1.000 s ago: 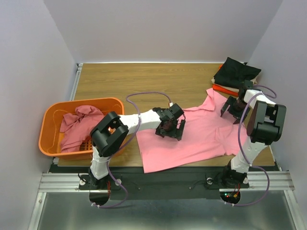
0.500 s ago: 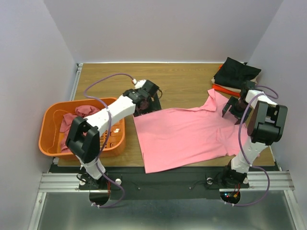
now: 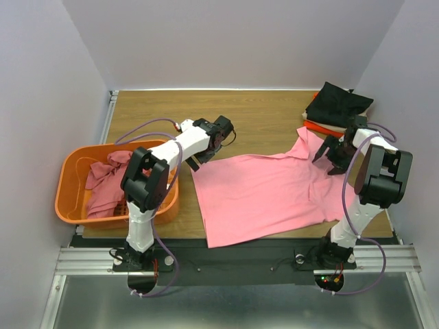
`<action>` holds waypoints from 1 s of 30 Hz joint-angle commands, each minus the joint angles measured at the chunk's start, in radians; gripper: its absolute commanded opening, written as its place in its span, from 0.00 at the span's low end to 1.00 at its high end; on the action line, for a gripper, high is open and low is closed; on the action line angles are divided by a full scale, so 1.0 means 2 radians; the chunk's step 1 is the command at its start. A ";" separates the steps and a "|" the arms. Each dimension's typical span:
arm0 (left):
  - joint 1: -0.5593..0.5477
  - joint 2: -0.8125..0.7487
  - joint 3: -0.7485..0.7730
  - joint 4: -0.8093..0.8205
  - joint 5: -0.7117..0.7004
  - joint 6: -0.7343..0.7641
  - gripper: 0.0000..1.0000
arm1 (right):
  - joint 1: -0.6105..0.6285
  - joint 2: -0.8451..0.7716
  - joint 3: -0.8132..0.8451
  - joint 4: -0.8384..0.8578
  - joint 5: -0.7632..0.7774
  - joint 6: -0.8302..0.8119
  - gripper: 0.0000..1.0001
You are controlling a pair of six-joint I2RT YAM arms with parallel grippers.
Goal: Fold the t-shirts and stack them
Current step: Fold the tshirt
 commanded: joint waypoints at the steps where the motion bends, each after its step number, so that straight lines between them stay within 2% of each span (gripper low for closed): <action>1: 0.005 0.002 0.032 -0.075 -0.041 -0.119 0.94 | 0.001 -0.004 0.003 0.034 -0.062 0.011 0.84; 11: 0.029 0.080 0.073 -0.102 -0.011 -0.135 0.91 | 0.008 -0.010 -0.006 0.041 -0.075 0.016 0.83; 17: 0.034 0.110 0.082 -0.103 0.019 -0.128 0.89 | 0.008 -0.037 -0.030 0.041 0.000 0.015 0.84; 20: 0.036 0.123 0.087 -0.103 0.022 -0.127 0.85 | 0.007 -0.038 -0.039 0.040 0.019 0.013 0.85; 28: 0.039 0.127 0.087 -0.103 0.028 -0.118 0.62 | -0.007 -0.055 -0.058 0.039 0.084 0.017 0.87; 30: 0.040 0.124 0.082 -0.103 0.028 -0.116 0.60 | -0.019 -0.062 -0.068 0.041 0.093 0.020 0.88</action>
